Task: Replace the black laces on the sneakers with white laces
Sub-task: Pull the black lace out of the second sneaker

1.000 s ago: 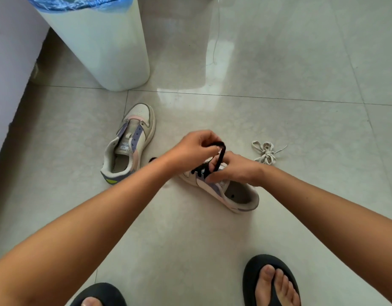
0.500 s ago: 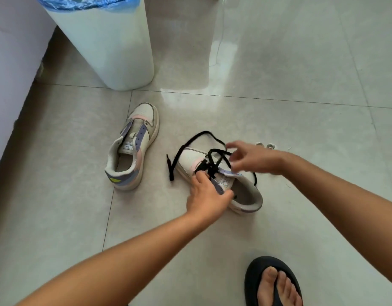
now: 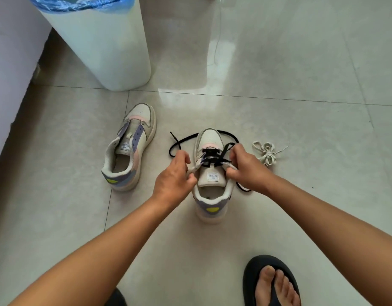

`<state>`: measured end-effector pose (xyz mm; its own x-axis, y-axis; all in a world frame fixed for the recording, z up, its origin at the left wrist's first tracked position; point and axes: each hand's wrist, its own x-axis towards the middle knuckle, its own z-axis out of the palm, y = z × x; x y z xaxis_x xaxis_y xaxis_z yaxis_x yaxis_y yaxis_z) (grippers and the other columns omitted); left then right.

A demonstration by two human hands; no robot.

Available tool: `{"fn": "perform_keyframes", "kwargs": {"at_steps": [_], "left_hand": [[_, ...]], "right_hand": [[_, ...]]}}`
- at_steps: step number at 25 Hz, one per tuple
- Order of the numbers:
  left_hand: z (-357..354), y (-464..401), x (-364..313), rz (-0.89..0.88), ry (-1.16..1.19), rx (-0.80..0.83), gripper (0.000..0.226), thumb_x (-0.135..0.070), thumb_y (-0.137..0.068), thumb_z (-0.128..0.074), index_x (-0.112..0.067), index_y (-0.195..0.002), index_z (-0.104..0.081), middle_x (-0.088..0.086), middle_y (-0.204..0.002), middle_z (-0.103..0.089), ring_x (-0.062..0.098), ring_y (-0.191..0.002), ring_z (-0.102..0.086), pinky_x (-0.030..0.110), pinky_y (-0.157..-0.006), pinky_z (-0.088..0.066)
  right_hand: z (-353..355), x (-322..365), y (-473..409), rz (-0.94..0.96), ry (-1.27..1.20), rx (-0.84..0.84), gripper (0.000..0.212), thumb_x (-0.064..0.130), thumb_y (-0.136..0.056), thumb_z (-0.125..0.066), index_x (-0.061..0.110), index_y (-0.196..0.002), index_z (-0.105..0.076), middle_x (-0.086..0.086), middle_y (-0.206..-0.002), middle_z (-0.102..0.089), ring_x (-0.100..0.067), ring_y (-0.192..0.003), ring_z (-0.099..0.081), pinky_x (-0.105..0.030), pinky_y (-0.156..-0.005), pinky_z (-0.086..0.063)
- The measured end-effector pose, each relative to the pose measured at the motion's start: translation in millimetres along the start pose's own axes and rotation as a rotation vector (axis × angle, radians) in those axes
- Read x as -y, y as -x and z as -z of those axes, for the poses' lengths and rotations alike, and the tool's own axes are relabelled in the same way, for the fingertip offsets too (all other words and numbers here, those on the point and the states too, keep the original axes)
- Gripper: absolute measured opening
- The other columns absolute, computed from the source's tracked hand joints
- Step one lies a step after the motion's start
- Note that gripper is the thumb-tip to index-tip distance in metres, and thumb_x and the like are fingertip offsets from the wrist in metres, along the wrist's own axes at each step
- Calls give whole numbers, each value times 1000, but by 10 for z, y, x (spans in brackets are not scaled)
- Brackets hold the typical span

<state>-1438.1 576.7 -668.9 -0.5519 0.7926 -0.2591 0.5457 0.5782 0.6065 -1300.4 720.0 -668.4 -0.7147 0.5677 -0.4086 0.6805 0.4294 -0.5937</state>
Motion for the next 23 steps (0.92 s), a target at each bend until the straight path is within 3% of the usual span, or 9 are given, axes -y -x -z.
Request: {"fn": "perform_keyframes", "kwargs": {"at_steps": [3, 5, 7, 9, 12, 14, 16, 20, 23], "left_hand": [[-32, 9, 88, -10, -28, 58, 28, -17, -84, -57, -21, -94, -31, -5, -83, -49, 26, -73, -53, 38, -64, -44], [-77, 32, 126, -33, -101, 79, 25, -18, -84, -56, -22, -94, -33, -6, -86, -49, 25, -74, -54, 35, -59, -41], [-166, 60, 119, -213, -254, 31, 29, -12, -80, -59, -24, -100, -43, 0, -93, -51, 25, -73, -58, 30, -52, -35], [-247, 10, 91, -415, -410, -54, 46, -9, -66, -63, -30, -105, -51, 7, -101, -52, 27, -74, -60, 31, -52, -37], [-212, -39, -74, -446, -676, -33, 43, -22, -71, -69, -34, -112, -60, 11, -130, -44, 30, -110, -51, 53, -82, -42], [-192, -23, -165, -358, -783, 113, 38, -26, -86, -53, -31, -124, -49, 11, -146, -23, 29, -131, -29, 60, -102, -23], [-193, -47, -286, -282, -839, 186, 38, -24, -88, -50, -26, -125, -46, 10, -145, -19, 29, -133, -23, 60, -105, -18], [-181, -185, -377, -98, -595, 349, 37, -20, -85, -54, -24, -121, -46, 9, -130, -29, 28, -123, -31, 47, -97, -31], [-119, -313, -241, 68, -76, 509, 31, -9, -81, -57, -25, -107, -51, 6, -114, -34, 24, -104, -46, 35, -85, -45]], "right_hand": [[42, -93, 93, -44, -107, 40, 25, 10, -84, -58, 20, -84, -35, 6, -70, -41, -11, -60, -36, -24, -55, -33], [15, -164, 170, -41, -60, 81, 26, 11, -84, -56, 27, -80, -37, 6, -70, -43, -15, -62, -40, -26, -57, -36], [-57, -189, 216, 80, 144, 3, 13, 14, -85, -54, 26, -87, -49, 4, -76, -50, -19, -69, -48, -32, -59, -41], [-152, -238, 215, 291, 455, -214, 14, 17, -81, -51, 19, -90, -62, -3, -81, -57, -26, -71, -55, -33, -53, -42], [-260, -245, 231, 360, 816, -406, 13, 19, -70, -61, 22, -81, -67, -7, -84, -62, -27, -68, -59, -33, -56, -41], [-293, -154, 223, 351, 903, -387, 18, 20, -62, -73, 22, -79, -67, -7, -87, -64, -26, -70, -59, -34, -61, -42], [-305, -49, 181, 335, 922, -295, 23, 21, -52, -81, 21, -70, -66, -6, -84, -63, -26, -72, -60, -36, -61, -44], [-285, 122, 118, 263, 928, -242, 35, 22, -40, -86, 17, -69, -67, -8, -81, -61, -27, -77, -61, -41, -62, -47], [-192, 131, 79, 123, 849, -31, 36, 23, -81, -62, 24, -116, -54, -6, -118, -49, -28, -113, -45, -42, -86, -38]]}}
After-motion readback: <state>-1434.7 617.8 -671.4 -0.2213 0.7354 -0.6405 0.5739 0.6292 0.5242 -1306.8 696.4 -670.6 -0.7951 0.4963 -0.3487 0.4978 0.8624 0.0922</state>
